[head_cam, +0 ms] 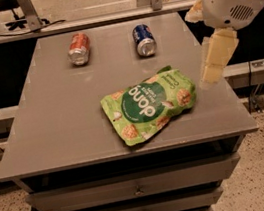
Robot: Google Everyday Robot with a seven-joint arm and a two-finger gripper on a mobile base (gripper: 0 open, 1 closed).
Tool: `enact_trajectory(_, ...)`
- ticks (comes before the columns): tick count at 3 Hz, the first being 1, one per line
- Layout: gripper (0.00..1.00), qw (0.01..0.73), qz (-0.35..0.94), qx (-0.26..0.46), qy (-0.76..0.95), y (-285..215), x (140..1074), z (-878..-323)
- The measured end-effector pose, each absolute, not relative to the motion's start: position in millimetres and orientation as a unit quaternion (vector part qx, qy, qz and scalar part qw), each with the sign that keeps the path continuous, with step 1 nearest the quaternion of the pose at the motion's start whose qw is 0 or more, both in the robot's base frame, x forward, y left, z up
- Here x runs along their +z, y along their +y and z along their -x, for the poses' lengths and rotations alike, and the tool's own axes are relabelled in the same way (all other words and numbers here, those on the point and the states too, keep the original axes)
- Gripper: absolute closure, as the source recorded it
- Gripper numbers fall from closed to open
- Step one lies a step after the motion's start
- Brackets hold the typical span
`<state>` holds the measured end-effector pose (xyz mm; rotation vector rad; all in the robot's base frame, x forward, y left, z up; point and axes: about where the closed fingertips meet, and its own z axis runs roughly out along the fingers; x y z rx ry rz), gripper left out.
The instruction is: Place coke can upright
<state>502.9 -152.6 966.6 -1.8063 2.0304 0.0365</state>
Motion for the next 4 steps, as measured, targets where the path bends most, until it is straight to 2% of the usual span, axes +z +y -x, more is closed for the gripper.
enact_trajectory(2,0.0,0.255,0.674,0.039,0.692,-69,981,-565)
enact_trajectory(4,0.0,0.254,0.679,0.032,0.688,-67,980,-568)
